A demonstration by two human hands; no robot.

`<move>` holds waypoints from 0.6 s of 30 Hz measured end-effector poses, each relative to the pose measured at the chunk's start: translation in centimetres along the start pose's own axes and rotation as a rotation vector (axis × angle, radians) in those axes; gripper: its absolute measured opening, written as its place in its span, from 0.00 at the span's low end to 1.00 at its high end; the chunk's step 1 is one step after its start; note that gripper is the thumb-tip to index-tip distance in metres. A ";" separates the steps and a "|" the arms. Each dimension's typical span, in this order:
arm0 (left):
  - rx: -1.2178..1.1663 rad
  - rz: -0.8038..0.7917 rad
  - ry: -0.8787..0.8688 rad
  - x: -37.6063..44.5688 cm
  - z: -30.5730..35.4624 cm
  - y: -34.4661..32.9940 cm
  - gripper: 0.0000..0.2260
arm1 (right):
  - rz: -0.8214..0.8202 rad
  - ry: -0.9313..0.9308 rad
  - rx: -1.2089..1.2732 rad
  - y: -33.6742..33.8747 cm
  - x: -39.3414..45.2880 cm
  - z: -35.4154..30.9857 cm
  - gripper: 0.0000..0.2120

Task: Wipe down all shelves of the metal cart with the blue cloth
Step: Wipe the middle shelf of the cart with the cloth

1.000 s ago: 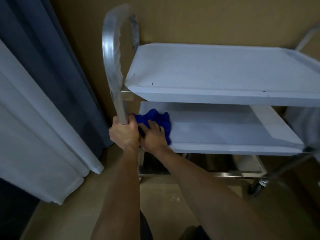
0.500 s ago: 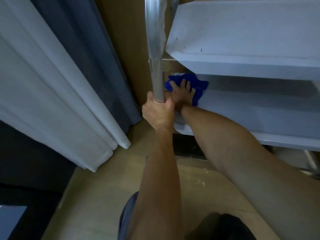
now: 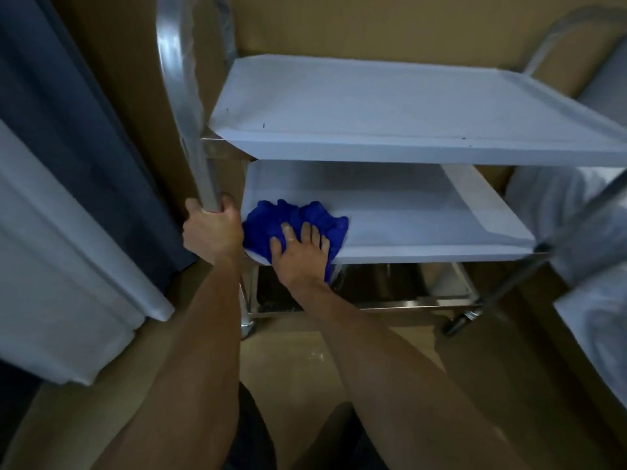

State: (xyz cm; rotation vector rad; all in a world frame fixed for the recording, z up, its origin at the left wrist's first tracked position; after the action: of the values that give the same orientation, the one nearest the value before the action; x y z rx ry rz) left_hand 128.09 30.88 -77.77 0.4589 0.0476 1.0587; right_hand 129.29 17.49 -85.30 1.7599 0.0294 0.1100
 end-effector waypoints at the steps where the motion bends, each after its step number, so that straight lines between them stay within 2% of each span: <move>1: 0.015 -0.001 0.018 -0.4 0.1 0.2 0.15 | -0.027 -0.002 0.000 0.1 0.0 0.1 0.26; 5: 0.020 -0.049 0.005 -0.7 0.4 0.2 0.09 | -0.120 -0.016 -0.027 0.6 2.1 0.6 0.26; 9: 0.021 -0.030 -0.034 -0.1 -0.4 -0.9 0.03 | -0.149 -0.071 -0.034 0.0 5.2 1.3 0.26; 13: -0.022 0.066 -0.038 0.6 -1.3 -2.2 0.07 | -0.126 -0.144 -0.006 -0.7 10.1 0.9 0.26; 18: -0.003 0.140 -0.015 0.8 -1.5 -2.8 0.10 | -0.125 -0.150 -0.001 -1.8 16.5 0.0 0.27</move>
State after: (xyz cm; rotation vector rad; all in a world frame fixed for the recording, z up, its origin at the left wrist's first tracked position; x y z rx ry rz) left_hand 130.46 30.90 -80.08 0.4727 0.0007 1.1926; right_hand 145.76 19.16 -86.13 1.7567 0.0304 -0.1135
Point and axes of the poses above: each hand's wrist, its own x-axis towards the middle knuckle, its own y-axis out of the back of the hand, z = x × y, the point moved 2 cm from there along x, towards the middle knuckle, and after that the axes turned 7 degrees about -x, right-handed, at the moved point
